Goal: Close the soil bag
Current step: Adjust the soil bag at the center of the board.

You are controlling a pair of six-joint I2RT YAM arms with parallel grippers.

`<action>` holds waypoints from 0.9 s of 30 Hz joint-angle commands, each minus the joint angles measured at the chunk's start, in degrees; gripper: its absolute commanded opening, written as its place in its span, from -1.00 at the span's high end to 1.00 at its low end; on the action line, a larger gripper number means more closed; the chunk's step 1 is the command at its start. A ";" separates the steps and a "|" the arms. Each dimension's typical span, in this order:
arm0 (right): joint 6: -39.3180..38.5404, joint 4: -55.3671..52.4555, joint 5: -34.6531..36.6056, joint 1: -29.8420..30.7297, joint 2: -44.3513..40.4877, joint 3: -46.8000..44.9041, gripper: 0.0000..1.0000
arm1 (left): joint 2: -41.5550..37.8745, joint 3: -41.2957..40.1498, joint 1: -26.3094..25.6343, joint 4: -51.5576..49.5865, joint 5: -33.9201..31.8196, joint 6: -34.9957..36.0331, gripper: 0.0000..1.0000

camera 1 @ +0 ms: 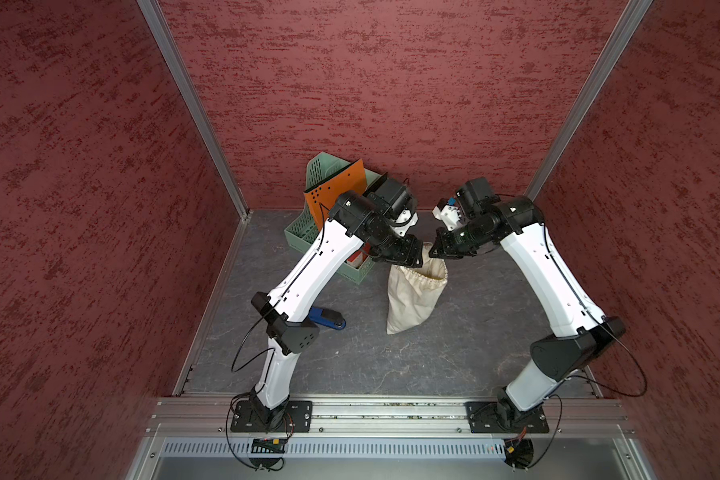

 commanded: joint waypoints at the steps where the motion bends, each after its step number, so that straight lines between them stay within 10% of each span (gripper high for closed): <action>1: 0.52 2.36 -1.30 0.30 -2.19 -0.17 1.00 | 1.47 0.55 -1.35 -4.86 0.68 -5.45 -0.55; 11: 0.19 2.31 -0.96 0.41 -3.32 -0.51 1.00 | 2.82 0.51 -1.67 -5.31 0.07 -7.63 -0.48; 21: 8.50 0.67 8.74 0.24 -5.43 0.10 1.00 | 0.37 0.71 0.86 -10.10 -3.19 -5.47 0.87; 27: 13.34 -3.52 12.22 0.01 -5.21 3.09 1.00 | -4.78 -2.37 4.77 -11.14 -5.40 -4.80 0.96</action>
